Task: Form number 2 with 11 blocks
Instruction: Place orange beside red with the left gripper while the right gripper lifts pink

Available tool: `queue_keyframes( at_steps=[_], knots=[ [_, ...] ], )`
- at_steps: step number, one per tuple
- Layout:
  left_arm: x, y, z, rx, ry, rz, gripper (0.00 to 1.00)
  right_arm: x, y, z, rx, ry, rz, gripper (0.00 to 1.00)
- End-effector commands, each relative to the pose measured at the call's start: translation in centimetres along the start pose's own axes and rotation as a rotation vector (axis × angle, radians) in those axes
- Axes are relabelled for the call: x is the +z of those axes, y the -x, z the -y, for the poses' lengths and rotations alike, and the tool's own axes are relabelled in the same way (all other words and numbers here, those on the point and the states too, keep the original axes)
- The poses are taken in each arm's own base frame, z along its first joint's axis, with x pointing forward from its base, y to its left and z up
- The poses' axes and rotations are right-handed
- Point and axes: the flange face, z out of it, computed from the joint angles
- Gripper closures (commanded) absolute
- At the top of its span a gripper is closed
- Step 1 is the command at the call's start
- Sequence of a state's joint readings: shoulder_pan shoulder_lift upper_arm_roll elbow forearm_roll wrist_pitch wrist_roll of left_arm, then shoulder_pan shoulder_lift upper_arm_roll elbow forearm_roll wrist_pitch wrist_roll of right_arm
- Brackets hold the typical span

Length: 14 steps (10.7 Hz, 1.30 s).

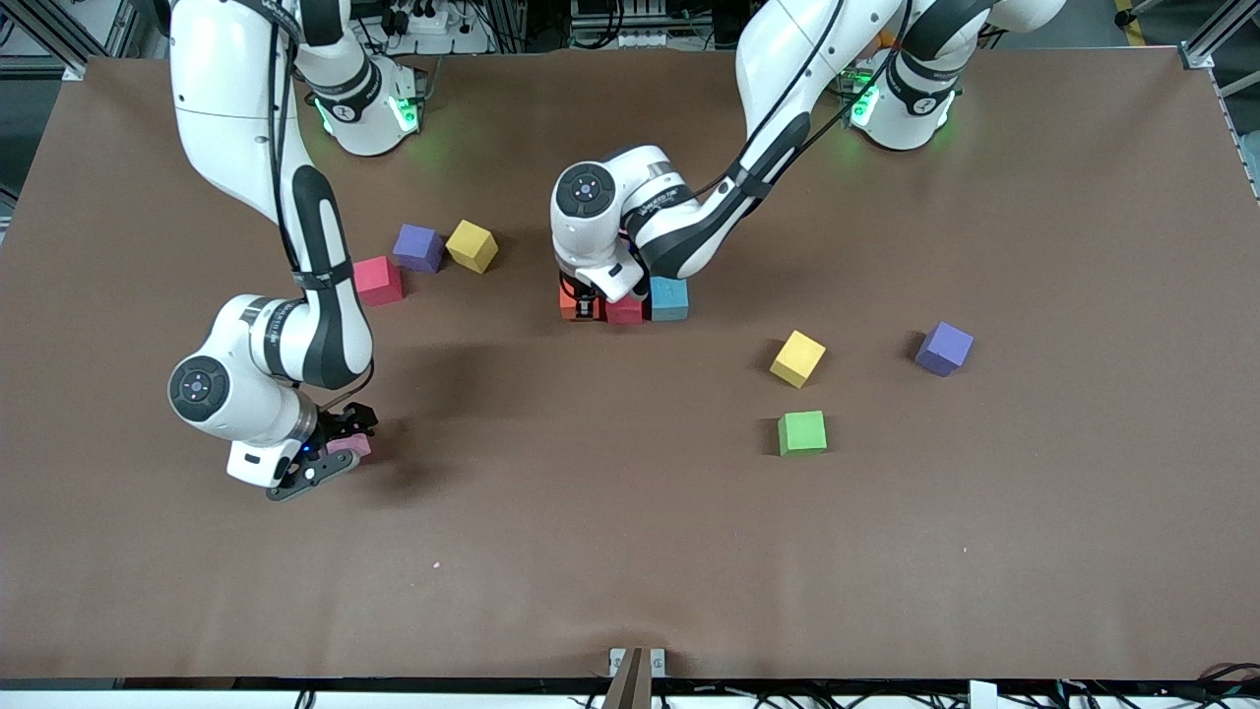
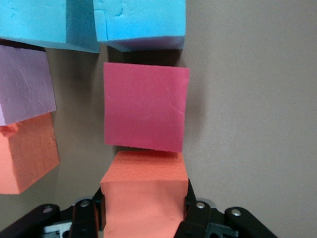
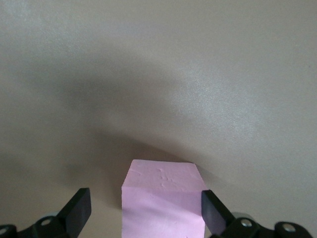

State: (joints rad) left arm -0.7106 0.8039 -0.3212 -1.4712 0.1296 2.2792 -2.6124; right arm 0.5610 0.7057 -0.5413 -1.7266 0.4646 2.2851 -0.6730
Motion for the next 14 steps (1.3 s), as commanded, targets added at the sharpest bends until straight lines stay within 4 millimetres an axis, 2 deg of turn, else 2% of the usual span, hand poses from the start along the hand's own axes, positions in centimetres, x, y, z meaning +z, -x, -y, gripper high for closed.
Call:
queue_keyframes(
  at_steps=[1,5,14],
  knots=[
    [0.5,-0.3,0.6,-0.012,-0.001,-0.015,0.53,-0.7,0.0,0.1,0.006,-0.028,-0.019,0.0],
    [1.9,-1.3,0.4,0.011,0.009,-0.053,0.53,-1.0,-0.1,-0.1,-0.005,-0.02,-0.021,0.0],
    [1.7,-2.1,-0.7,0.027,0.012,-0.061,0.48,-2.1,-0.1,-0.4,-0.001,-0.029,-0.027,0.0]
  ],
)
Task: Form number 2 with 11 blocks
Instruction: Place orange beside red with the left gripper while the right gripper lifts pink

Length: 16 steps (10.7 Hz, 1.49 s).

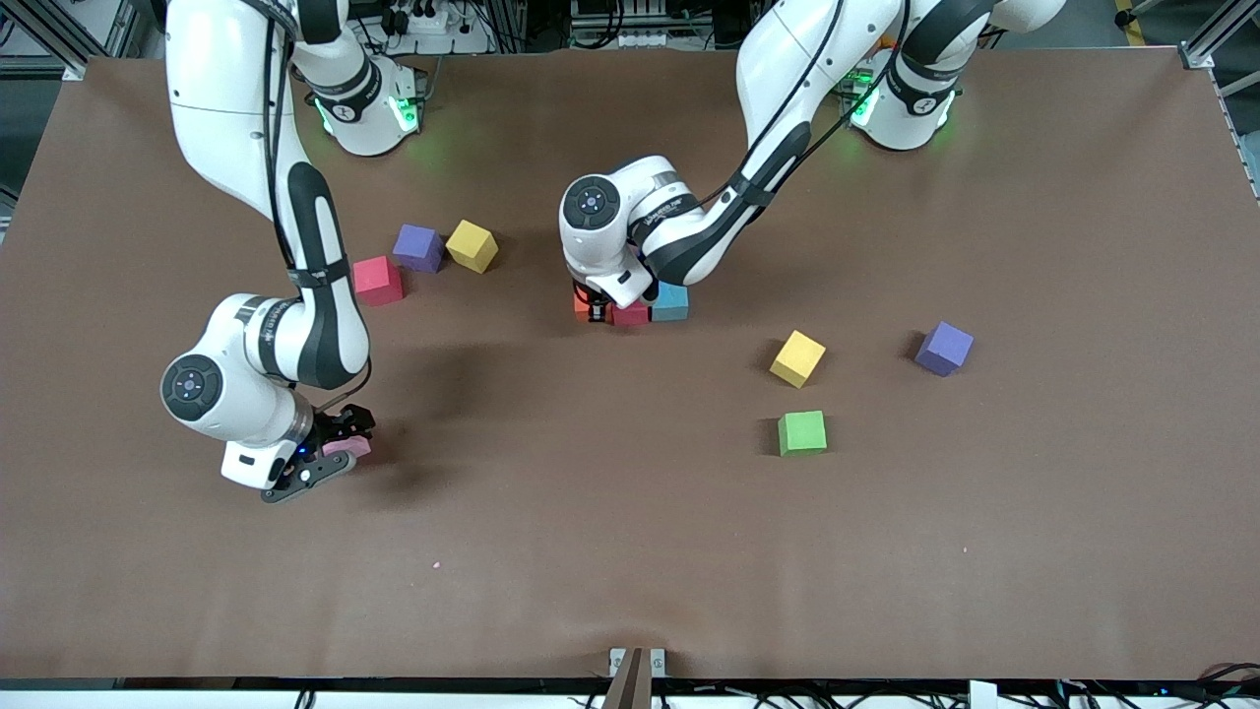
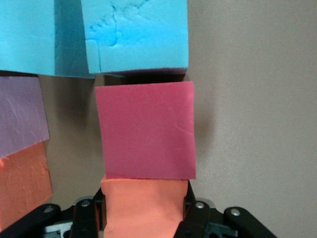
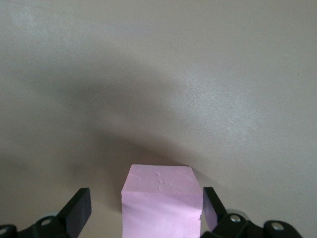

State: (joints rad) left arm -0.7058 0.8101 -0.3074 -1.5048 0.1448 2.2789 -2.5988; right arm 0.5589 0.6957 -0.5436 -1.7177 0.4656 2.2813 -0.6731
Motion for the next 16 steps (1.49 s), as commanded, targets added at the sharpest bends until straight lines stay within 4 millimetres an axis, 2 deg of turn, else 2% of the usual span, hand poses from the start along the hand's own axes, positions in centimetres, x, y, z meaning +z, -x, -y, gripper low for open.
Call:
queue_keyframes(
  at_steps=[1,2,3,4,6,7,11,13,14,15,16],
  knots=[
    [-0.1,-0.6,-0.4,0.024,0.018,-0.019,0.48,-1.1,0.2,-0.3,-0.006,-0.031,-0.01,0.0],
    [-0.1,-0.8,-0.6,0.025,0.02,-0.021,0.48,-1.0,0.5,-0.7,-0.029,-0.032,-0.007,0.0],
    [-0.1,-0.8,-0.6,0.027,0.02,-0.021,0.25,-0.6,1.0,-1.8,-0.035,-0.032,-0.002,0.0],
    [-0.3,-0.7,-0.6,0.028,0.021,-0.02,0.0,-0.4,1.2,-2.0,-0.04,-0.032,-0.001,0.0],
    [-0.9,-0.7,-0.8,0.025,0.028,-0.014,0.0,0.4,1.4,-2.0,-0.027,-0.034,0.007,0.0],
    [-2.1,-0.5,-1.0,0.022,0.04,-0.004,0.0,0.5,1.4,-1.9,-0.019,-0.037,0.009,0.0],
    [-8.6,-1.3,-1.8,0.054,0.07,-0.018,0.0,1.8,1.6,-1.7,-0.006,-0.042,0.024,0.0],
    [-11.4,-3.2,-3.8,0.106,0.082,-0.025,0.0,2.6,1.7,-2.0,-0.004,-0.033,0.029,0.0],
    [-11.8,-4.5,-5.2,0.144,0.084,-0.024,0.0,2.9,1.7,-1.9,-0.005,-0.029,0.028,0.0],
    [-12.1,-6.1,-6.9,0.183,0.079,-0.035,0.0,3.0,1.7,-2.0,-0.004,-0.027,0.028,0.25],
    [-12.4,-8.0,-8.7,0.241,0.072,-0.043,0.0,3.0,1.6,-1.9,-0.004,-0.027,0.028,0.69]
  ],
)
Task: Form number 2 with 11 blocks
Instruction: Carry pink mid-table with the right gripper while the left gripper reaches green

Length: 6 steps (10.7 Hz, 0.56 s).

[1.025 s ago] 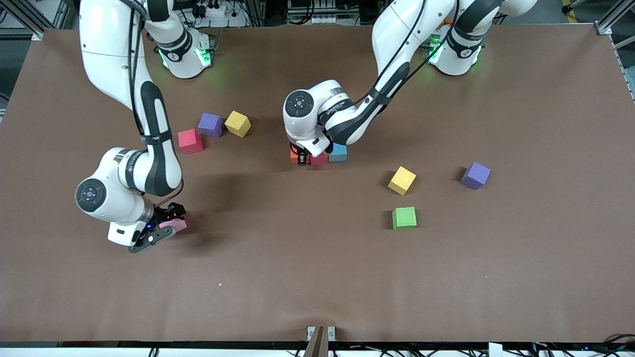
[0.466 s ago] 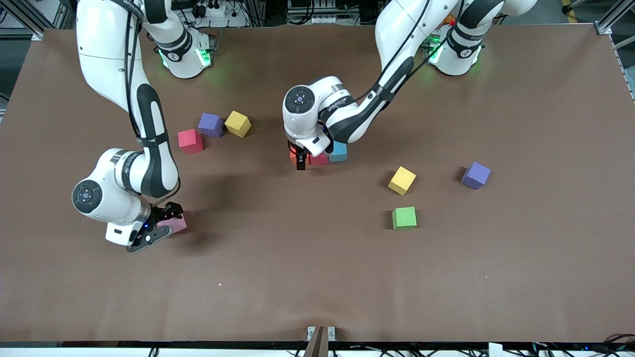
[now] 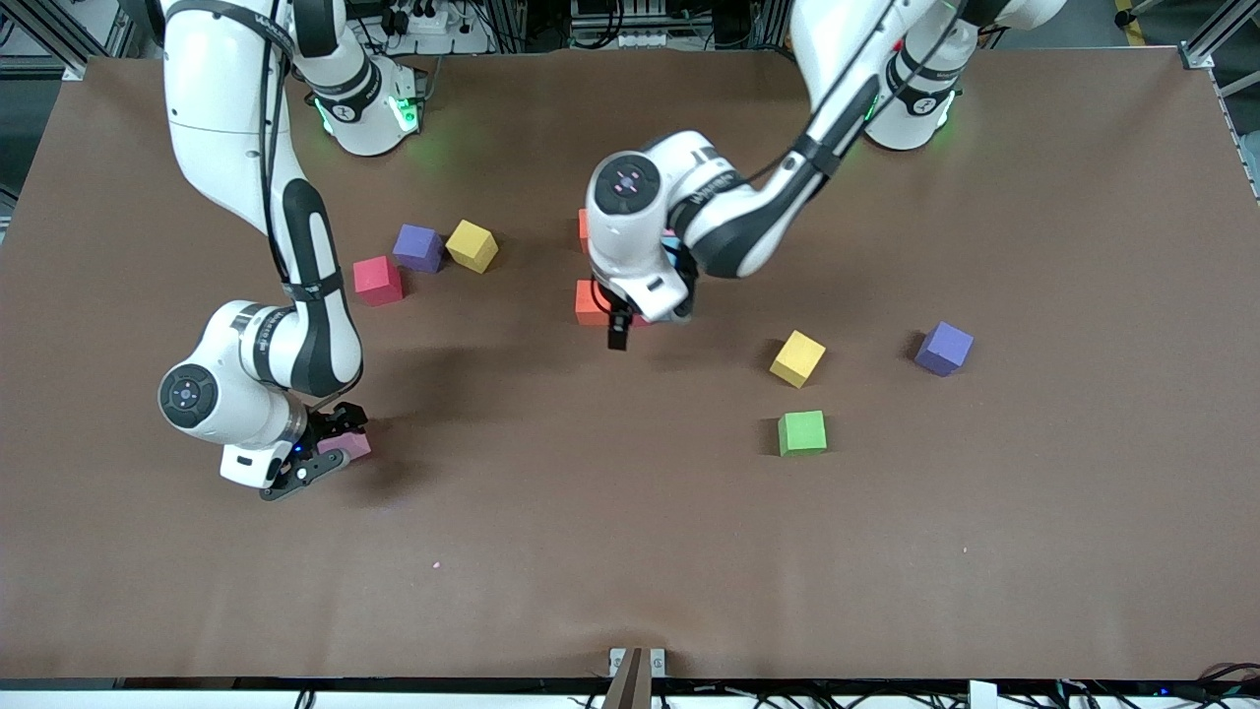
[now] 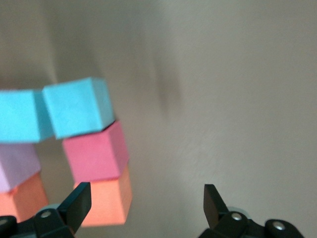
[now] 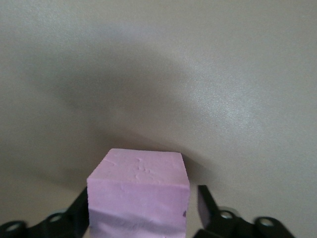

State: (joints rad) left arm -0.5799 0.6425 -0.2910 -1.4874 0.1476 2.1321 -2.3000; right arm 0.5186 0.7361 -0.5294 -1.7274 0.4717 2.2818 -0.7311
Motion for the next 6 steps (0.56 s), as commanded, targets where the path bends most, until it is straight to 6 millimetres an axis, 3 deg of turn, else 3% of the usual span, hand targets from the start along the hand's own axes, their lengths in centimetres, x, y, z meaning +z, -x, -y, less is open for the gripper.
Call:
queue_keyframes(
  at_steps=[1,3,6],
  knots=[
    [-0.5,-4.4,-2.5,0.122,-0.003,-0.025,0.0,0.0,0.0,0.0,0.023,-0.023,-0.023,0.77],
    [-0.8,-8.0,-4.7,0.242,-0.006,-0.016,0.0,-0.4,-0.5,1.1,0.028,-0.035,-0.025,0.77],
    [-2.7,-13.2,-6.1,0.555,-0.077,-0.035,0.0,-1.5,-2.8,7.5,0.183,-0.067,0.004,0.79]
  ],
)
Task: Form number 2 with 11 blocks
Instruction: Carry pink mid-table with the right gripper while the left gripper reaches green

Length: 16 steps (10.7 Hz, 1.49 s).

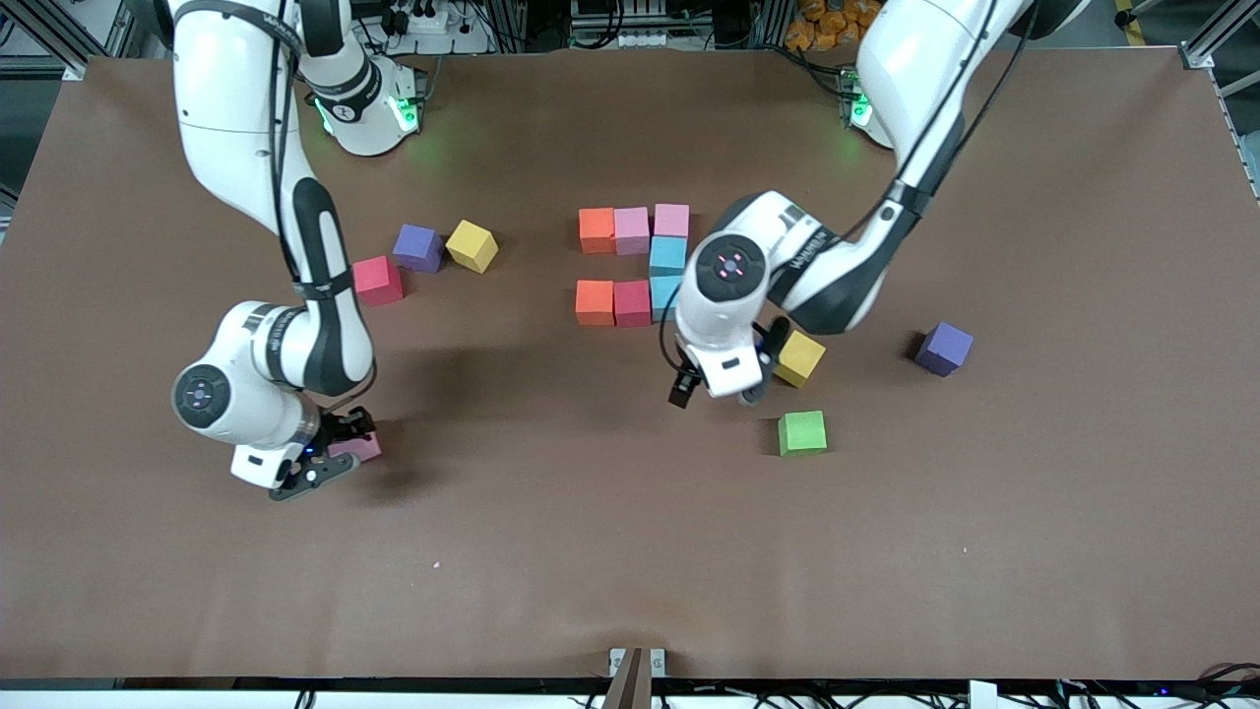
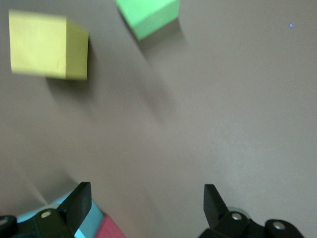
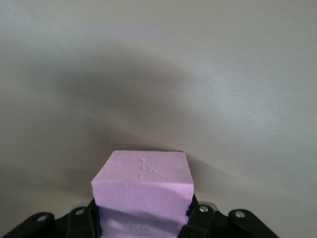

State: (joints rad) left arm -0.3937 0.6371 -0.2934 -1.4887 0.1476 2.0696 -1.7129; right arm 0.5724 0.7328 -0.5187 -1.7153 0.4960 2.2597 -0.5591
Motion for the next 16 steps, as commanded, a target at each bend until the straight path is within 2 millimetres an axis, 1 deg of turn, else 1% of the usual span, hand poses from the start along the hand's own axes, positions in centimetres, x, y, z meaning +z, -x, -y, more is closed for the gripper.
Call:
queue_keyframes(
  at_steps=[1,2,3,4,6,7,8,9,10,11,12,13,15,16],
  knots=[
    [-3.1,-2.6,1.5,0.29,-0.052,-0.004,0.0,-1.4,-0.6,5.5,0.1,-0.054,0.036,0.79],
    [-3.8,-5.2,1.7,0.365,-0.056,0.013,0.0,-2.1,-1.0,8.3,0.13,-0.061,0.037,0.79],
    [-4.4,-7.2,1.9,0.453,-0.049,0.028,0.0,-2.5,-1.4,11.8,0.173,-0.062,0.04,0.79],
    [-4.7,-8.5,2.0,0.561,-0.043,0.032,0.0,-2.7,-1.7,15.6,0.217,-0.056,0.035,0.79],
    [-4.7,-11.6,2.0,0.716,-0.037,0.03,0.0,-3.5,-2.5,22.4,0.319,-0.053,0.019,0.79],
    [-4.2,-13.5,2.2,0.775,-0.042,0.034,0.0,-4.1,-2.6,26.3,0.35,-0.056,0.01,0.79],
    [-2.9,-15.5,2.3,0.822,-0.05,0.051,0.0,-4.4,-2.5,30.3,0.376,-0.056,0.002,0.79],
    [-1.7,-16.7,2.3,0.871,-0.05,0.059,0.0,-4.5,-2.3,33.2,0.398,-0.055,-0.009,0.79],
    [-1.1,-17.3,1.7,0.902,-0.04,0.061,0.0,-4.5,-2.2,34.8,0.408,-0.055,-0.014,0.79],
    [-0.2,-18.3,1.6,0.908,-0.055,0.054,0.0,-3.9,-1.9,36.2,0.414,-0.065,-0.01,0.79],
    [0.4,-18.5,1.5,0.935,-0.077,0.034,0.0,-3.1,-1.7,37.5,0.424,-0.076,-0.021,0.79],
    [1.0,-18.7,1.3,0.944,-0.072,0.026,0.0,-1.9,-1.6,38.2,0.437,-0.074,-0.024,0.79],
    [2.7,-18.7,0.7,0.969,-0.049,0.022,0.0,-1.3,-1.2,39.0,0.429,-0.074,-0.012,0.76],
    [3.1,-18.7,0.5,0.986,-0.038,0.018,0.0,-1.0,-1.0,39.1,0.425,-0.069,-0.006,0.75]
  ],
)
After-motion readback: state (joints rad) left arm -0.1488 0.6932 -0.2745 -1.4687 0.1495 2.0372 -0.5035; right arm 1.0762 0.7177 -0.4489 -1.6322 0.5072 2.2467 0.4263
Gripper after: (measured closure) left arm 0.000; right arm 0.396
